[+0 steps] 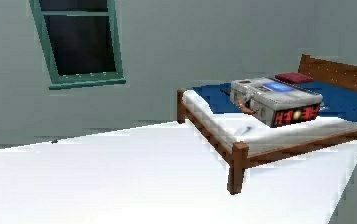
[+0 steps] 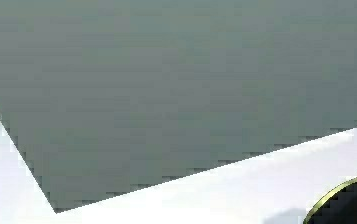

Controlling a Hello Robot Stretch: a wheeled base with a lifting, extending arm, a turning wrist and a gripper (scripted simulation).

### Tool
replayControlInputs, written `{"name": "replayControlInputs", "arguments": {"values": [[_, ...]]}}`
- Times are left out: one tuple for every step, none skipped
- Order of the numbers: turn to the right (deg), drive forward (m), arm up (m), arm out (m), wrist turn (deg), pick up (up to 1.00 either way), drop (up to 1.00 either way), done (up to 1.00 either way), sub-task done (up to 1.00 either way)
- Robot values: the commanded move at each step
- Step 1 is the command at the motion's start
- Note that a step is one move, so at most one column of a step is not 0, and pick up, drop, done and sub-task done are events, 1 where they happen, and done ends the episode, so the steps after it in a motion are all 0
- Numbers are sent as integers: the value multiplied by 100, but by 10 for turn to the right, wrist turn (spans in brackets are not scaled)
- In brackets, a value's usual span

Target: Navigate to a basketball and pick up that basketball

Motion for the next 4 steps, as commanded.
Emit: {"name": "replayControlInputs", "arguments": {"values": [[150, 0, 0, 0, 0, 0, 0, 0, 0], [0, 15, 0, 0, 0, 0, 0, 0, 0], [-450, 0, 0, 0, 0, 0, 0, 0, 0], [-390, 0, 0, 0, 0, 0, 0, 0, 0]]}}
